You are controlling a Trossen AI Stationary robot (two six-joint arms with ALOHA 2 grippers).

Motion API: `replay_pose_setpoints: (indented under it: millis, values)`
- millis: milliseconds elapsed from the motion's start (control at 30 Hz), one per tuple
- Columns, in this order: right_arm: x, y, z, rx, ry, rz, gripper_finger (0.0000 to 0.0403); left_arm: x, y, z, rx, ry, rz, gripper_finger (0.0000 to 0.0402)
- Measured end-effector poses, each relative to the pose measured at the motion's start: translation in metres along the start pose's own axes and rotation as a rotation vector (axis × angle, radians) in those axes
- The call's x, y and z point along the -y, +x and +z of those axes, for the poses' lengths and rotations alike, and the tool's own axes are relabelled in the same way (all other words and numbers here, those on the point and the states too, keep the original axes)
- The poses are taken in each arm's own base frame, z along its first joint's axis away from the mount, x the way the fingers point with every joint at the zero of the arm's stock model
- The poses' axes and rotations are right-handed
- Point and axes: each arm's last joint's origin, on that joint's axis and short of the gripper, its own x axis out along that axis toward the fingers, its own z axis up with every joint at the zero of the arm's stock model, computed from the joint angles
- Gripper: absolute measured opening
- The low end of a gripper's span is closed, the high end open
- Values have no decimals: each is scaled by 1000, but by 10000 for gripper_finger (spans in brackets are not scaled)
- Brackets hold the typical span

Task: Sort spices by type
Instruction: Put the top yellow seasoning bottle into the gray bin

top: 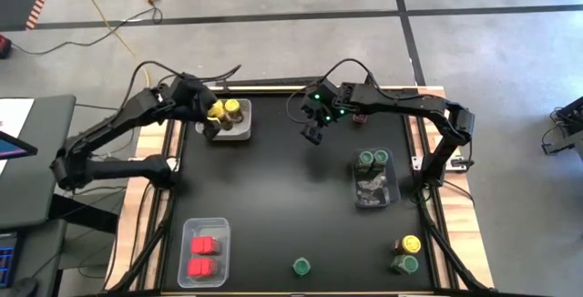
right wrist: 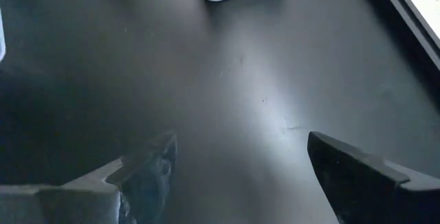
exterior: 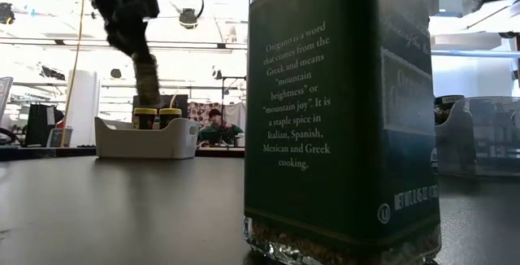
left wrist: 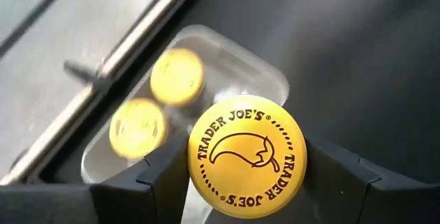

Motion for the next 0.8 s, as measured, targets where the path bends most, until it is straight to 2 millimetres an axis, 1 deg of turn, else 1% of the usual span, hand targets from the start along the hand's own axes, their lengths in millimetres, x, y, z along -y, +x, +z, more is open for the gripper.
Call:
replay_pose_setpoints:
  millis: [133,433,600,800]
  values:
    - [0,0,2,25,15,2,350,-9,12,-14,-68,-14,26,231]
    - [-1,0,3,36,44,4,350,-25,28,-31,-135,-5,74,231]
    - [-1,0,4,37,49,4,350,-29,36,-35,-110,3,74,231]
    - [-1,0,4,37,49,4,350,-32,46,-42,-130,-1,40,231]
